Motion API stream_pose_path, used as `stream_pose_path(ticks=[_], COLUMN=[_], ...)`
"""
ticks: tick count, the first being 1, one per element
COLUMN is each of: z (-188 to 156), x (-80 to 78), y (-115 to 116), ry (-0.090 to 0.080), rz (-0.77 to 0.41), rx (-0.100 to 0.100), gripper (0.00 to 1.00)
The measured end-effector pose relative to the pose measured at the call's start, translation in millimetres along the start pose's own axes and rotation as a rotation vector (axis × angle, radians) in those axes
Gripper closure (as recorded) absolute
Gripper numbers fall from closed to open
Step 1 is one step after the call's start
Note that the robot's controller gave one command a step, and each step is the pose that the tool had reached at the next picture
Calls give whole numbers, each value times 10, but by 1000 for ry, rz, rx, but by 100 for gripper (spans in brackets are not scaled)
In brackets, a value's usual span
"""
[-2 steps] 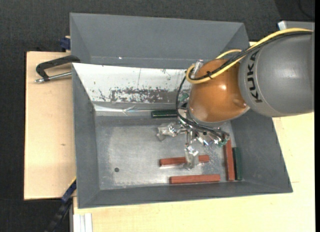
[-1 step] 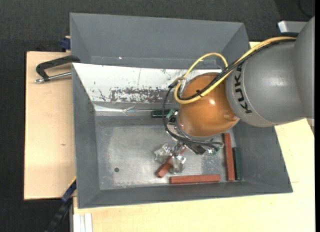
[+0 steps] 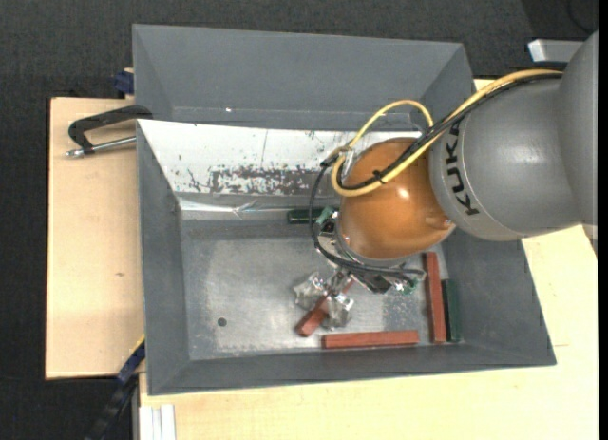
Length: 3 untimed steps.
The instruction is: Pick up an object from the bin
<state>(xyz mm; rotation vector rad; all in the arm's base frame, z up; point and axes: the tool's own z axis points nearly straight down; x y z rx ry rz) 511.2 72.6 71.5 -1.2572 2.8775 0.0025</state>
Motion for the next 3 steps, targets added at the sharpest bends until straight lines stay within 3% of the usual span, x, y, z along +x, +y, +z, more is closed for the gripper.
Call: stream_pose_path(ticks=[1, 2, 3], z=[-1278, -1277, -1578], x=[-128, -128, -74], y=[-288, -286, -286], ry=[-3, -3, 0], rz=[17, 17, -61], rx=[2, 2, -1], gripper=[100, 100, 100])
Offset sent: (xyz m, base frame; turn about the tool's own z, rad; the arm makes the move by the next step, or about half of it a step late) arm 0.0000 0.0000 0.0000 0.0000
